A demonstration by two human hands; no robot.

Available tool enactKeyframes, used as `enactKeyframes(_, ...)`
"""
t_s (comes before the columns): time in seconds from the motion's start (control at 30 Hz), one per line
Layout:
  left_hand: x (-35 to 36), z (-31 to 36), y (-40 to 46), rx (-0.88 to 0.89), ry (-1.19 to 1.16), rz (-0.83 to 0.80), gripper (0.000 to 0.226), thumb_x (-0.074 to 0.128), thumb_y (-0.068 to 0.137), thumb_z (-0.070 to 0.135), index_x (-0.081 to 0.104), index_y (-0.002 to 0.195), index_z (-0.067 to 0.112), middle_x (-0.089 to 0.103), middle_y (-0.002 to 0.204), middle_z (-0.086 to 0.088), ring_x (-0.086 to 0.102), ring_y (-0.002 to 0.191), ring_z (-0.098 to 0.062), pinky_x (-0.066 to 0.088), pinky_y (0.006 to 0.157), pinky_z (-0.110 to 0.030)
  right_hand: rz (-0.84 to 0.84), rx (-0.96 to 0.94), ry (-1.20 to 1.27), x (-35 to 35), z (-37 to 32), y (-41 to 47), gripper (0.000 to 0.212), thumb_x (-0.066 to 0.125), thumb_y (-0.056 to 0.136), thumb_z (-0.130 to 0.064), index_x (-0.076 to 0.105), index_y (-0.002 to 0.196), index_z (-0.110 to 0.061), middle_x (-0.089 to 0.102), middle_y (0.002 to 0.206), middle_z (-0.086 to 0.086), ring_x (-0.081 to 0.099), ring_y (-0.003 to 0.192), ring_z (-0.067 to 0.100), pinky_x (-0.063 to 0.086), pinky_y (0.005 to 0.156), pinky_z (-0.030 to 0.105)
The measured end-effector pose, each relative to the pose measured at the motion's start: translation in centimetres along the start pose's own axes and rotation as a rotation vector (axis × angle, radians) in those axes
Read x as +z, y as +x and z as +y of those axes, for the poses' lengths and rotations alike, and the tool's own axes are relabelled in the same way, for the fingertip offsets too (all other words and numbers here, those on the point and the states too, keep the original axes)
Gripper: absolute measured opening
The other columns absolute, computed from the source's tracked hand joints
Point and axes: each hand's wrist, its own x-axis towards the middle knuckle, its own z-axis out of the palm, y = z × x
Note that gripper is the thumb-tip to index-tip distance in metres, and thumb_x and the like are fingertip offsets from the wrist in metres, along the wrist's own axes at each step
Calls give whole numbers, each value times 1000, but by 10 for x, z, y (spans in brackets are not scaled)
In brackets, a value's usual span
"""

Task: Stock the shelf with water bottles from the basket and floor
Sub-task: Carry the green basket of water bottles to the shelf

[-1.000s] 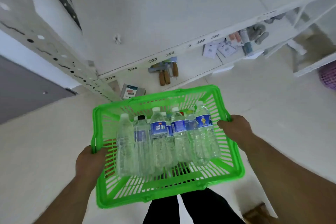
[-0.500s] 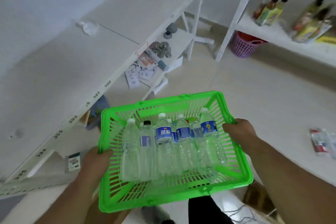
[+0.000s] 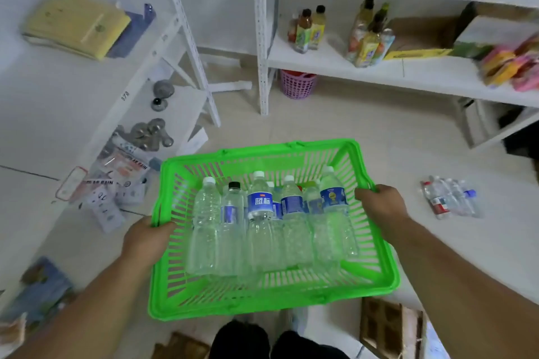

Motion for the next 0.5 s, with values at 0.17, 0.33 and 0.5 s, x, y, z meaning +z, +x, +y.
enactKeyframes(0.17,36,98,76,111,93,-63,61,53,89,58,71,94,0,69,94,-29,65,93,-40,51,82,-41,85,79,62,-22,-35,67,37,65,83,-39,61,73,-3,60,68,14,57,64,29,45,62,36)
enactKeyframes(0.33,75,189,158,155,168,-109,62,38,102,44,62,112,-12,59,118,-39,56,112,-47,42,88,-42,161,170,74,-26,-74,139,58,53,92,-58,64,80,-3,63,79,16,59,74,30,49,74,39)
enactKeyframes(0.5,109,258,227,207,273,-143,62,34,101,48,65,109,-6,63,111,-33,59,102,-44,44,82,-41,183,223,21,-23,-108,206,64,47,94,-63,65,80,-3,65,81,18,62,78,32,51,76,40)
